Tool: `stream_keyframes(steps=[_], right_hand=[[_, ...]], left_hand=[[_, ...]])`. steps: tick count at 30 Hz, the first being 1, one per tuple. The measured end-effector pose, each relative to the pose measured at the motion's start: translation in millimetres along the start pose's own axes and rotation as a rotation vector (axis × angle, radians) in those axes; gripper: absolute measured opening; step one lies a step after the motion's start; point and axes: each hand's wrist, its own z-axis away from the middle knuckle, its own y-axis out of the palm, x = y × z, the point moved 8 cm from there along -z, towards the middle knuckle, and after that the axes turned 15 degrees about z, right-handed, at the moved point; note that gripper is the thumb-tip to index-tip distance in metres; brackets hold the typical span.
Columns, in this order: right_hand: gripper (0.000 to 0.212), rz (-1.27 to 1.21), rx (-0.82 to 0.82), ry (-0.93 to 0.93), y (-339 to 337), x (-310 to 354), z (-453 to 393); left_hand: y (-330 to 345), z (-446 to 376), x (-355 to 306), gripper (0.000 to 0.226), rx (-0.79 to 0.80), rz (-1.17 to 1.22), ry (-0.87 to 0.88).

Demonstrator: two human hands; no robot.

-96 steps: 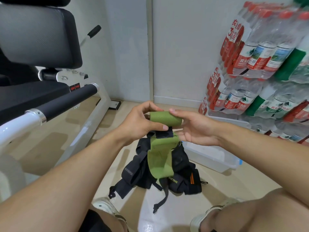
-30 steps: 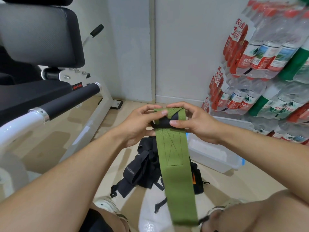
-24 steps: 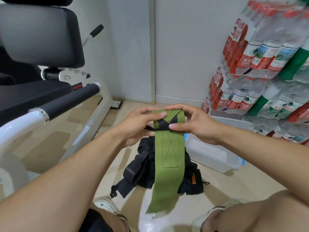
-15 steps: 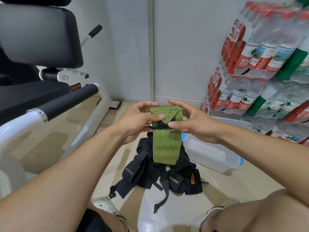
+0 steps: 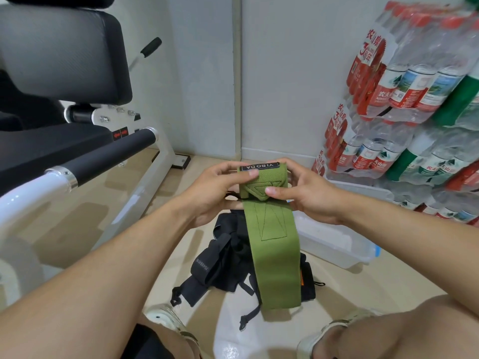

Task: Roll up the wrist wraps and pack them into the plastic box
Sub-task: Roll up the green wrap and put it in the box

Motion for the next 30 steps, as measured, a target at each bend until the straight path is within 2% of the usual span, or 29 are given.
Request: stream_keyframes(steps=[4,13,22,26,30], right_hand=[[0.051,0.025,-0.012,-0.025,-2.0,1.5,-0.3],[0.052,-0.003,0.004,-0.027,-1.1,1.2,2.2],[0.058,-0.143,0.021,0.045,-1.1,0.4,-0.8],[0.046,-0.171,0.027,0.076,0.7,7.9,2.1],[0.048,-0.217,0.043,0.144,4.1,1.4,3.2]], left_hand=[[0.8,0.9,5.9,0.041,0.019,0.027,-0.084],[-0.2,0.8,5.1,0.039,-0.019,0.104,-0.096],[1.2,-1.3,-3.5,0.042,-0.080,0.139,0.023],[-0.5,-3.5,-6.0,0.046,-0.105,0.089,0.072],[-1.9,-5.3,-9.0,0.043,-0.114,0.038,0.134]])
